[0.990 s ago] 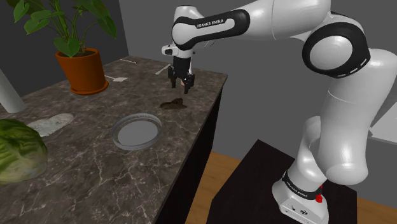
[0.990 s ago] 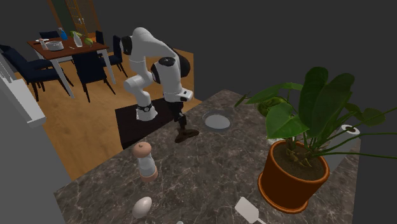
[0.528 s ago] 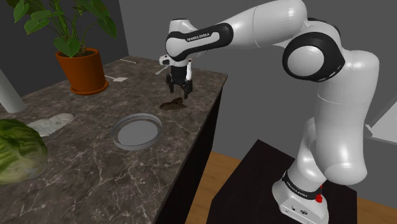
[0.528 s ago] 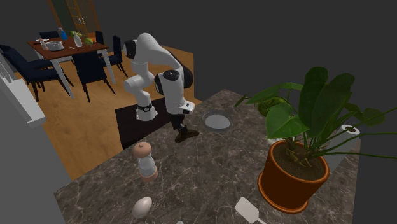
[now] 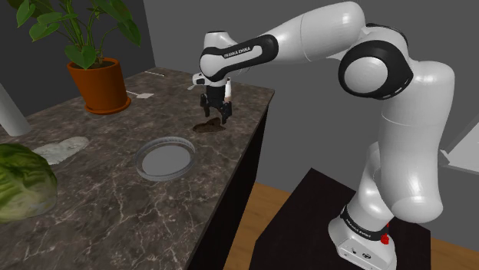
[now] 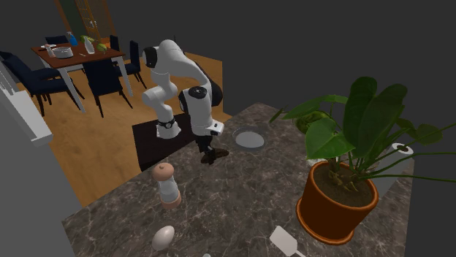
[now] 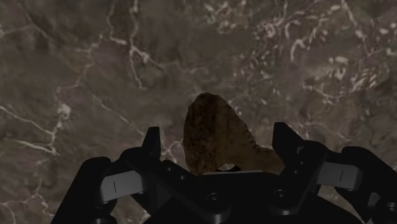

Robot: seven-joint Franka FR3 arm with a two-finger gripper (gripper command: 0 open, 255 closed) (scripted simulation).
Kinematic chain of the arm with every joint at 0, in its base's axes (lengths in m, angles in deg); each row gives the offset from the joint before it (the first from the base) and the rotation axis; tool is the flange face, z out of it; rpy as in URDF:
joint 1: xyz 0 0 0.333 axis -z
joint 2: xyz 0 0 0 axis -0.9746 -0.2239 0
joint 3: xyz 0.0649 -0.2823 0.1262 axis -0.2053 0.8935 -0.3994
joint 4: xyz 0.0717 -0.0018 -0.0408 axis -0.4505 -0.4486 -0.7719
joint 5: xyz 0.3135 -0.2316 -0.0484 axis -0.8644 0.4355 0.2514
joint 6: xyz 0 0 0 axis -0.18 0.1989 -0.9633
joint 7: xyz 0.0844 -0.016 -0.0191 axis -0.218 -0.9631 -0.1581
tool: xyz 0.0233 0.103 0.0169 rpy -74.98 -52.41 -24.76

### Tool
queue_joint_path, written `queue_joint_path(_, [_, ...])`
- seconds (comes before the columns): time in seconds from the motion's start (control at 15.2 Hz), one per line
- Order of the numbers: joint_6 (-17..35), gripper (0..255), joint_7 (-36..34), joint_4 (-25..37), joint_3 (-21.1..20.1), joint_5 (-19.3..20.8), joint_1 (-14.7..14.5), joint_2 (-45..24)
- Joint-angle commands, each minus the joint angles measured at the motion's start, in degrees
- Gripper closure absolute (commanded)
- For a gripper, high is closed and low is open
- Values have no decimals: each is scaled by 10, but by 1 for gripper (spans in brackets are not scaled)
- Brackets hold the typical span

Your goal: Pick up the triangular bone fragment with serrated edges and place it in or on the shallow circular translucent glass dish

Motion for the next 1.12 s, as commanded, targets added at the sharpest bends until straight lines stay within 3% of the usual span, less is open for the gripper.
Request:
queue_joint_path(0.0, [0, 0, 0, 0, 0, 0, 0, 0])
queue_joint_path(0.13, [0, 0, 0, 0, 0, 0, 0, 0])
queue_joint_path(0.2, [0, 255, 0, 0, 0, 0, 0, 0])
queue_joint_path(0.79, [0, 255, 0, 0, 0, 0, 0, 0])
queue_joint_path(1.06, [-27, 255, -4, 20, 2, 4, 0, 8])
